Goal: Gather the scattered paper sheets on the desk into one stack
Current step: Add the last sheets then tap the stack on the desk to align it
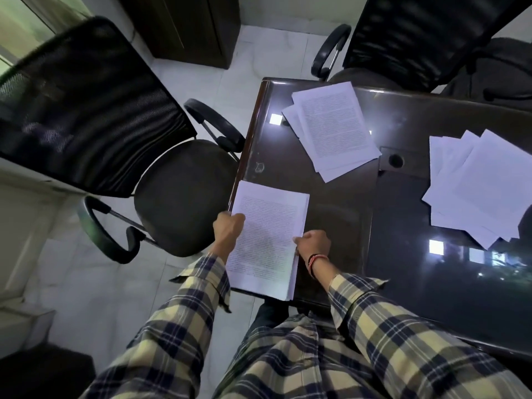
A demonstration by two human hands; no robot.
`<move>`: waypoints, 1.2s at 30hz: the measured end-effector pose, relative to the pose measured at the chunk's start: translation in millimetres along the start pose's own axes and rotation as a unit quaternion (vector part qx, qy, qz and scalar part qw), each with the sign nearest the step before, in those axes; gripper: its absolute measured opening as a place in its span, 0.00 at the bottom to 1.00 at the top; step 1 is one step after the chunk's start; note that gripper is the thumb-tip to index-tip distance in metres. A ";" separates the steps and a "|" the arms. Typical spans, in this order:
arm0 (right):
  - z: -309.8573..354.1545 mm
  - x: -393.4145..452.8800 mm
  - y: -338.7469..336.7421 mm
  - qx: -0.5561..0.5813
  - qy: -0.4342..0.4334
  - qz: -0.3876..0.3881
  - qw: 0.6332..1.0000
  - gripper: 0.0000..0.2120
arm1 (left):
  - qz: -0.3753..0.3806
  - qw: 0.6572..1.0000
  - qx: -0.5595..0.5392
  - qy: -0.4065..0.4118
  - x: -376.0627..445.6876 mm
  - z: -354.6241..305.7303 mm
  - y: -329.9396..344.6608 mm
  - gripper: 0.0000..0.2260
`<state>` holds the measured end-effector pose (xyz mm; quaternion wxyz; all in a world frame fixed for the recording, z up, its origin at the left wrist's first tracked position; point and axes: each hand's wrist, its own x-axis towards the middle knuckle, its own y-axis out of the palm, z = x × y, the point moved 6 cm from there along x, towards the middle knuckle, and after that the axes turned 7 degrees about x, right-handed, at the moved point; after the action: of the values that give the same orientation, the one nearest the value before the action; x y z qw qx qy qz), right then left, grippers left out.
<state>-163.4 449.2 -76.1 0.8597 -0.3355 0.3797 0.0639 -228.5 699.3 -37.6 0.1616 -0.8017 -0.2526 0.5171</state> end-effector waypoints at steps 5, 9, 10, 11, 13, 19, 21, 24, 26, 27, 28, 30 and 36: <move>-4.6 -8.8 6.6 0.061 0.057 0.007 0.997 0.16 | 0.001 1.000 -0.024 -0.015 -2.6 12.1 -2.6 0.13; -5.0 -24.0 24.2 0.128 0.085 0.043 0.987 0.19 | 0.020 0.999 -0.037 -0.002 -6.3 16.1 4.2 0.12; -4.6 -25.4 24.5 0.149 0.089 0.042 0.984 0.19 | 0.019 0.999 -0.037 -0.002 -5.6 16.7 4.5 0.12; -4.6 -26.2 24.4 0.169 0.095 0.041 0.980 0.18 | 0.017 0.999 -0.037 -0.001 -5.4 16.6 3.9 0.12; -5.7 -25.6 23.9 0.196 0.103 0.043 0.974 0.17 | 0.014 0.999 -0.040 0.004 -6.3 14.9 2.4 0.11; -4.8 -19.9 7.3 0.142 0.060 -0.009 0.988 0.10 | 0.002 0.999 -0.028 0.020 -3.7 12.5 0.2 0.06; -7.4 -14.9 3.7 0.106 0.042 -0.016 0.993 0.11 | -0.003 0.999 -0.025 0.022 -2.6 11.8 1.2 0.06; -15.8 -4.3 6.6 0.073 0.034 0.006 0.997 0.09 | -0.009 0.999 -0.026 0.019 -4.3 10.1 2.0 0.09; -22.9 1.6 10.1 0.078 0.041 0.028 0.996 0.09 | -0.014 0.999 -0.024 0.019 -4.8 9.5 1.7 0.07; -24.6 1.0 9.7 0.085 0.043 0.036 0.995 0.09 | -0.015 0.999 -0.028 0.018 -4.7 9.6 1.9 0.07; -24.8 -2.0 8.0 0.094 0.046 0.038 0.994 0.09 | -0.014 0.999 -0.034 0.020 -4.8 9.8 1.8 0.07; -26.1 -5.9 5.2 0.111 0.047 0.038 0.992 0.11 | -0.010 0.999 -0.039 0.019 -3.5 11.4 3.4 0.06; -27.0 -7.5 7.3 0.155 0.031 0.076 0.984 0.11 | 0.005 0.999 -0.035 0.023 2.0 14.1 10.6 0.09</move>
<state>-187.8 438.9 -87.9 0.8821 -0.1697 0.4355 0.0589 -238.2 691.7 -50.5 0.1366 -0.8199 -0.2623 0.4902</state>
